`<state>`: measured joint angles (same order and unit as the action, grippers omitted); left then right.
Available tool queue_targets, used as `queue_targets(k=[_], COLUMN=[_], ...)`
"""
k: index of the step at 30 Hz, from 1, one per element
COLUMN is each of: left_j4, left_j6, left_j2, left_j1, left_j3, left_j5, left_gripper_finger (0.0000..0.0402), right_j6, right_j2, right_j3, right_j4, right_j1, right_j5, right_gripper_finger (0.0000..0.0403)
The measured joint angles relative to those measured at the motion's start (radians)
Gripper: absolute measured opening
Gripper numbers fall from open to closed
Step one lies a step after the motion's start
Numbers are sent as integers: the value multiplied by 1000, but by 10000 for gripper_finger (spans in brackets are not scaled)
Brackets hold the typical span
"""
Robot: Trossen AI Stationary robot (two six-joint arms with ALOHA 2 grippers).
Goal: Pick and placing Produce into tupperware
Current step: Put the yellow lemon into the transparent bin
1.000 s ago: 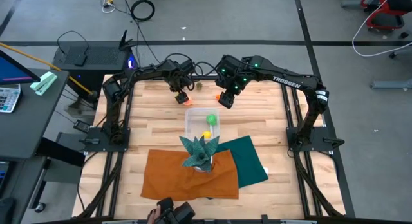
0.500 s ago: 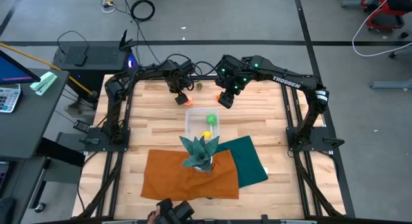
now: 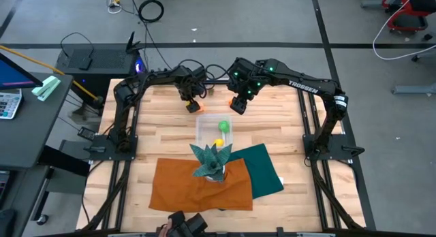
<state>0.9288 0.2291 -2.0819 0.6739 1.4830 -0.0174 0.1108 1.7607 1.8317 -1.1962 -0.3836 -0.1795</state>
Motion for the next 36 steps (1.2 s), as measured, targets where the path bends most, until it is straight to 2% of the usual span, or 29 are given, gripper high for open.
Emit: queue_targets(k=[6, 14, 19, 24, 27, 33, 36], left_j4=[-3, -13, -11, 39, 78, 171, 228], left_j6=[-7, -8, -8, -8, -7, -8, -8], left_j2=[0, 0, 0, 7, 21, 57, 79], left_j1=[0, 0, 0, 0, 6, 40, 49], left_j3=[0, 1, 2, 2, 5, 55, 92], left_j5=[1, 1, 1, 2, 1, -6, -19], left_gripper_finger=[278, 211, 211, 228, 218, 211, 220], right_j6=[0, 0, 0, 0, -1, -7, -10], right_j2=[0, 0, 0, 0, 0, 0, 0], right_j3=[0, 0, 0, 0, 0, 0, 0], right_j4=[1, 1, 1, 0, 1, -3, -43], right_j1=[0, 0, 0, 0, 0, 0, -1], right_j5=[0, 0, 0, 0, 0, 19, 22], right_gripper_finger=[215, 215, 215, 215, 215, 215, 215])
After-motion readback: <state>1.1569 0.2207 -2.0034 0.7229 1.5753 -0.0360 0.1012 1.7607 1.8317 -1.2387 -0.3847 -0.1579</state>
